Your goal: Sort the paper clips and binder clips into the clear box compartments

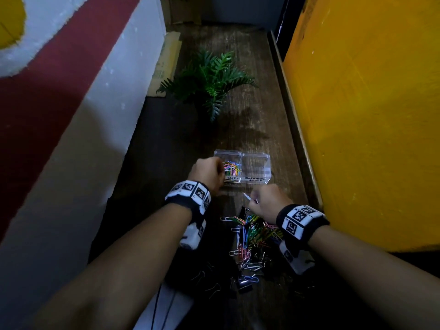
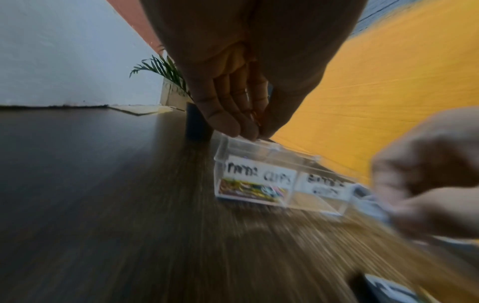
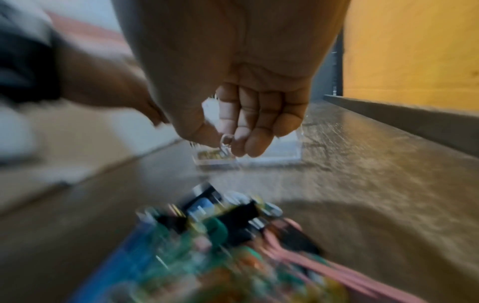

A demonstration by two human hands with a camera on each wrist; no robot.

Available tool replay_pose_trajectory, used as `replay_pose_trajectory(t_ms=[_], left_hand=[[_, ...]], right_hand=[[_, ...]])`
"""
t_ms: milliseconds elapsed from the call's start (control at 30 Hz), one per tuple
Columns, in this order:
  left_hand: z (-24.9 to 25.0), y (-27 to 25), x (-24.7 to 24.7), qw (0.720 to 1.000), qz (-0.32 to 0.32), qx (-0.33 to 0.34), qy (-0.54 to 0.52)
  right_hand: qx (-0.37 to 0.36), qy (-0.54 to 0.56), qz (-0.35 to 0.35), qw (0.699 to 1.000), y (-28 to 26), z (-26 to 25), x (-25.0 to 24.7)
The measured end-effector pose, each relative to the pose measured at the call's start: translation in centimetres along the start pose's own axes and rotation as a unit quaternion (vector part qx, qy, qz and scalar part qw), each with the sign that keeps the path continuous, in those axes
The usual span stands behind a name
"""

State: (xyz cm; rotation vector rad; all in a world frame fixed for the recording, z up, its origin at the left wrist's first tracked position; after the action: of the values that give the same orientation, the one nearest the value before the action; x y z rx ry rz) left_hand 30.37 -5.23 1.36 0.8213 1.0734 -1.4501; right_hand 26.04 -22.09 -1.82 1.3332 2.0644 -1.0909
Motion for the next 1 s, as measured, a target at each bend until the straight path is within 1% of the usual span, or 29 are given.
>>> replay_pose_trajectory(t_ms=[67,200,300,367,467,500,567,633,767,833,933,1000], left_hand=[[0.2,1.4,-0.5,1.0,0.004,0.0,0.017],[0.3,3.1,0.3,0.999,-0.036,0.001,0.037],[0.7,2.2,0.4,0.998,-0.017,0.029,0.053],[0.5,0.5,0.4,0.997,0.009,0.044,0.055],[-0.5,-2.4,0.7,0.998,0.038,0.047,0.025],[-0.8,-3.3,1.1,0.998,0.033,0.046,0.017],[-1.1,-5.0,2.3,0.998,0.004,0.052,0.023],[-0.6,-6.4,3.6,0.996,-0.022,0.078,0.042],[1.1,-7.5,6.8,0.981,-0.076,0.144,0.11],[1.7,-7.4,7.9,0.974,-0.106,0.155,0.125],[2.1,-7.1,9.1,0.967,-0.141,0.153,0.148],[2.1,-7.1,9.5,0.965,-0.153,0.145,0.157]], right_hand=[[-0.012,0.05,0.028,0.998,-0.2,-0.8,-0.8],[-0.007,0.106,0.082,0.991,0.9,-2.1,-2.7],[-0.011,0.114,0.104,0.988,2.9,-3.4,-3.8],[-0.007,0.097,0.106,0.99,4.5,-4.3,-4.2],[-0.007,0.074,0.1,0.992,6.6,-5.7,-4.0],[-0.007,0.064,0.09,0.994,7.0,-6.2,-3.8],[-0.014,0.027,0.058,0.998,7.6,-7.0,-3.0],[-0.027,0.014,0.048,0.998,7.6,-7.0,-2.8],[-0.07,0.049,0.096,0.992,4.7,-5.2,-3.9],[-0.058,0.057,0.098,0.992,2.8,-2.9,-3.9],[0.008,0.024,0.05,0.998,0.5,1.0,-2.7],[0.032,-0.018,-0.001,0.999,-0.2,2.7,-1.3]])
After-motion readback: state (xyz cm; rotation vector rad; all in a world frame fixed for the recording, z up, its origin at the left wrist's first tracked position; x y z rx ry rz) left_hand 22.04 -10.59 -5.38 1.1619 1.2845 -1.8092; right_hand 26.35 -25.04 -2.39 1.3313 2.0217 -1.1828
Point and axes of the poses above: each hand's wrist, its own y-axis towards the middle knuckle, its own x-axis out of the palm, z = x × y, the point moved 10 cm from there along y, towards the middle knuckle, and after that the axes turned 14 degrees about y, right-handed, at the moved point
